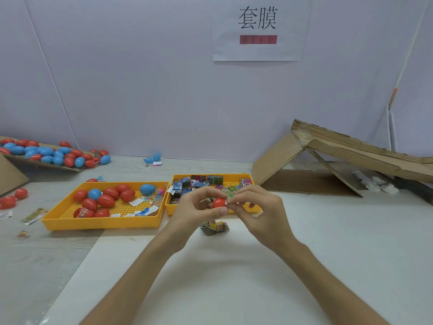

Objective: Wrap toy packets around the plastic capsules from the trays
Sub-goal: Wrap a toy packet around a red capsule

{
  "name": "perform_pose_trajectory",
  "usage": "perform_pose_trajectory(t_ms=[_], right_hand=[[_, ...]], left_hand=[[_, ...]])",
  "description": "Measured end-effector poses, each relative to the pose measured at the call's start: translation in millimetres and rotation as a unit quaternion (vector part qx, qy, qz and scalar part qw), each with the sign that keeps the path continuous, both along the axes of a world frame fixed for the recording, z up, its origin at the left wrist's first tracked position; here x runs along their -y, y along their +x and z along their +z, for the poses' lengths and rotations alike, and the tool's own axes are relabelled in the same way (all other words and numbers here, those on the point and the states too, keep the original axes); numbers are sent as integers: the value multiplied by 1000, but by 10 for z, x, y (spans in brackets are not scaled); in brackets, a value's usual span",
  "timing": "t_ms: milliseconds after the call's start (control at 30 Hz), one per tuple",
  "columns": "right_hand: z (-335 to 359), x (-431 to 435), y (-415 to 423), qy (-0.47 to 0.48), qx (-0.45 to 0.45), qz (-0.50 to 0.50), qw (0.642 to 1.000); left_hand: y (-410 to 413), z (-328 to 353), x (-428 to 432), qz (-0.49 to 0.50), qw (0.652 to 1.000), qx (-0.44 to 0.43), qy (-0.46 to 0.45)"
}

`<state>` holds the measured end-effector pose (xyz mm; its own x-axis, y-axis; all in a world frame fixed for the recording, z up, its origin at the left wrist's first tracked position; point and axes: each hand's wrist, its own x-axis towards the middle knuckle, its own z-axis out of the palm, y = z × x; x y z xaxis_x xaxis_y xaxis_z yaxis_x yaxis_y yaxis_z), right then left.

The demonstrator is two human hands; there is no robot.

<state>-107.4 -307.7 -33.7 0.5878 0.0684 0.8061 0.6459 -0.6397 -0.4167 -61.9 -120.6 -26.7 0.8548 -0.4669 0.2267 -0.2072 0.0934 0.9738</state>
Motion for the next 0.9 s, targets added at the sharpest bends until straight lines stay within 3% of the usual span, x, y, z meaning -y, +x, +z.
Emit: perform_pose_trajectory(t_ms=[367, 667, 900], right_hand=[[3, -28, -6, 31, -49, 32, 998], [37, 10, 2, 159, -198, 107, 961], [57, -41, -22, 196, -163, 93, 962]], left_hand=[[-10, 0, 4, -18, 1000, 10, -8], [18, -16, -13, -21, 999, -7, -38], [15, 0, -12, -22, 998, -8, -52]])
